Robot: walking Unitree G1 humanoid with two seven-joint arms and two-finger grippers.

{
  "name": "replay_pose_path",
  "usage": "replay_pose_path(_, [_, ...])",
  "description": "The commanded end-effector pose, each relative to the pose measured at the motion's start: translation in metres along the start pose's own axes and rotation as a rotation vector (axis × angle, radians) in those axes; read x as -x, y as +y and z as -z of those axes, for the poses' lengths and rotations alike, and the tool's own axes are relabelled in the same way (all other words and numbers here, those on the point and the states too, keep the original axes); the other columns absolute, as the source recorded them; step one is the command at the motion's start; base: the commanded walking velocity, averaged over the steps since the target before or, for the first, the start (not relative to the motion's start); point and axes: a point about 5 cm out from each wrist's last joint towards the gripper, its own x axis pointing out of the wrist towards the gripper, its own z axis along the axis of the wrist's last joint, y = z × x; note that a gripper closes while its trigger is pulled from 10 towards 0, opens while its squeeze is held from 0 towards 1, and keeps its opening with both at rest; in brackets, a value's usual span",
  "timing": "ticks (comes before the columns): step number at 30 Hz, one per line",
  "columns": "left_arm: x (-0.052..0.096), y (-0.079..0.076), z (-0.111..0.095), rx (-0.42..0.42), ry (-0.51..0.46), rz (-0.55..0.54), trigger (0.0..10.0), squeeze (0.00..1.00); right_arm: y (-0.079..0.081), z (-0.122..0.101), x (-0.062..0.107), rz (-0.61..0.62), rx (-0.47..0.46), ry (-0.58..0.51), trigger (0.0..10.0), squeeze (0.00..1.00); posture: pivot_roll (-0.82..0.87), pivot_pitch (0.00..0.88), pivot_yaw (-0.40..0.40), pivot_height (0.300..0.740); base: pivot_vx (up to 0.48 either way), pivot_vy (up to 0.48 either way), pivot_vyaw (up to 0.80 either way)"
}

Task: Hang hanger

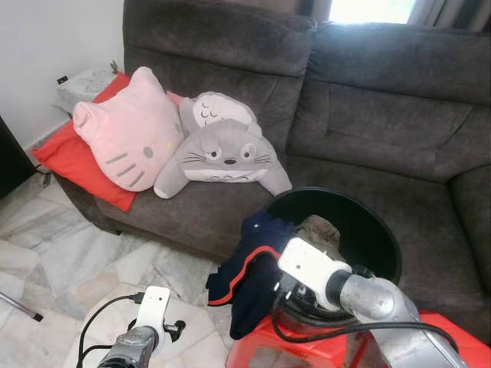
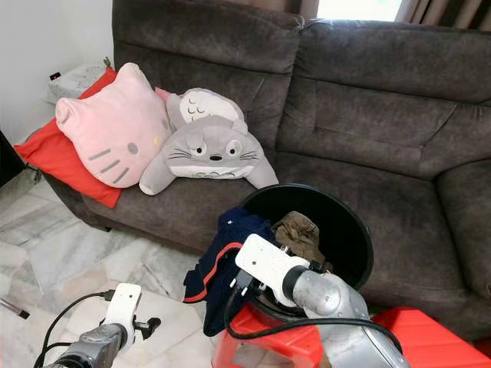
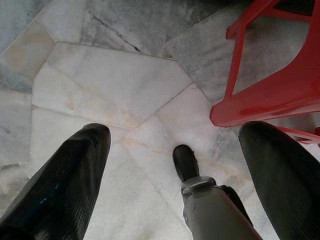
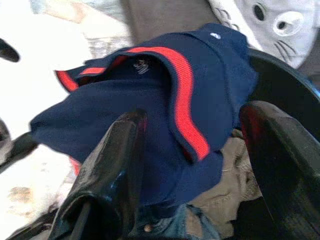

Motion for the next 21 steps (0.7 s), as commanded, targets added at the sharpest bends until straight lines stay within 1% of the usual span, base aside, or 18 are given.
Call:
replay_pose_path(1, [0.000, -0.001, -0.001, -0.012, 0.003, 0.007, 10.0, 0.00, -0.002, 0.004, 0.000, 0.018, -0.016, 0.013, 10.0, 0.00, -0.13, 0.000, -0.030, 0.740, 0.000, 0.000, 0.00])
replay_pose_path(2, [0.000, -0.001, -0.001, -0.012, 0.003, 0.007, 10.0, 0.00, 0.002, 0.006, -0.002, 0.011, -0.020, 0.012, 10.0, 0.00, -0.13, 0.000, -0.029, 0.740, 0.000, 0.000, 0.00])
replay_pose_path(4, [0.000, -0.001, 0.000, -0.012, 0.004, 0.007, 10.0, 0.00, 0.004, 0.006, -0.005, 0.020, -0.036, 0.004, 10.0, 0.00, -0.13, 0.000, -0.029, 0.740, 0.000, 0.000, 0.00])
replay_pose_path(13, [0.000, -0.001, 0.000, -0.010, 0.004, 0.006, 10.0, 0.00, 0.004, 0.016, -0.015, 0.090, -0.069, 0.018, 10.0, 0.00, -0.13, 0.000, -0.031, 0.740, 0.000, 0.000, 0.00])
replay_pose_path(15, [0.000, -0.001, 0.000, -0.008, 0.003, 0.005, 10.0, 0.00, 0.002, 0.017, -0.019, 0.112, -0.074, 0.012, 10.0, 0.00, -0.12, 0.000, -0.031, 0.740, 0.000, 0.000, 0.00])
replay_pose_path(19, [0.000, -0.001, -0.001, -0.007, 0.002, 0.004, 10.0, 0.00, 0.005, 0.017, -0.024, 0.103, -0.073, 0.004, 10.0, 0.00, -0.12, 0.000, -0.028, 0.740, 0.000, 0.000, 0.00])
replay_pose_path(21, [0.000, -0.001, -0.001, -0.007, 0.001, 0.004, 10.0, 0.00, 0.007, 0.012, -0.026, 0.093, -0.069, -0.026, 10.0, 0.00, -0.12, 0.000, -0.028, 0.740, 0.000, 0.000, 0.00])
